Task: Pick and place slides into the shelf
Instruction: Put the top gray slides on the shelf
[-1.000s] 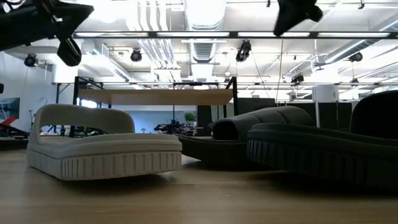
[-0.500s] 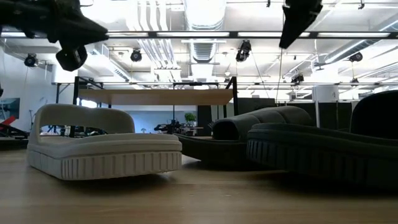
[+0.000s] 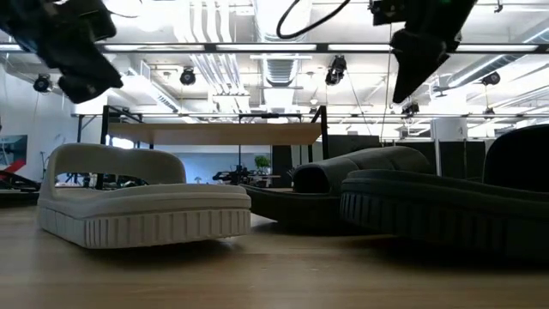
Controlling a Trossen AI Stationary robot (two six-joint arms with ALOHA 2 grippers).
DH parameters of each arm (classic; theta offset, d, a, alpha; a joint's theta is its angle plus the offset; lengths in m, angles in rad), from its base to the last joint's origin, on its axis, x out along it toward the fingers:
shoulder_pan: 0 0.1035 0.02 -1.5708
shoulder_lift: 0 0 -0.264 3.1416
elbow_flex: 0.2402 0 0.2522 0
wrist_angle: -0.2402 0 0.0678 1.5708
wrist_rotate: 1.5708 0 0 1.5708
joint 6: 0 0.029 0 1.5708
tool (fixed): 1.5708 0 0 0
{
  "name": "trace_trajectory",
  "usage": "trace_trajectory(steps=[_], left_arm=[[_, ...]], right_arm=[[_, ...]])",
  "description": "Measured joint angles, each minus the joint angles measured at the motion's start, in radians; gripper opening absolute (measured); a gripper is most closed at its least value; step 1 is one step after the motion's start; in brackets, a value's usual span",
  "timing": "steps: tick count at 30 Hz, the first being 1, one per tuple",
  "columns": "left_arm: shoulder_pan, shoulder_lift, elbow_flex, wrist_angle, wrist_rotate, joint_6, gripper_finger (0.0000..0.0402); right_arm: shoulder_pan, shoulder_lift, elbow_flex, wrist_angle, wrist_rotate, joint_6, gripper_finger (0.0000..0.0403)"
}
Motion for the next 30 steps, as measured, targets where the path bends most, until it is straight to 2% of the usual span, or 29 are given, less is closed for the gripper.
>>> trace_trajectory(steps=[7, 10, 15, 20, 24, 26, 30], left_arm=[[-0.008, -0.092, 0.0, -0.162, 0.0, 0.025, 0.0038], [-0.008, -0.139, 0.0, -0.168, -0.008, 0.019, 0.0038], [-0.006, -0.188, 0.0, -0.168, -0.08, 0.015, 0.0038], [-0.006, -0.203, 0.0, -0.168, -0.104, 0.015, 0.0038], [-0.006, -0.177, 0.0, -0.167, -0.143, 0.016, 0.0038], [-0.006, -0.159, 0.0, -0.167, -0.157, 0.015, 0.0038], [-0.005, -0.114, -0.001, -0.163, -0.171, 0.015, 0.0038]], right_arm=[[0.0, 0.103, 0.001, 0.037, -0.004, -0.029, 0.024], [0.0, 0.153, 0.011, 0.041, -0.006, -0.039, 0.024], [-0.005, 0.209, -0.007, 0.038, -0.007, -0.077, 0.024], [-0.04, 0.195, -0.074, 0.05, -0.06, 0.048, 0.024], [-0.08, 0.124, -0.132, 0.116, -0.059, 0.109, 0.0238], [-0.099, 0.078, -0.177, 0.207, -0.056, 0.056, 0.0235], [-0.114, -0.002, -0.261, 0.439, -0.055, -0.222, 0.0231]])
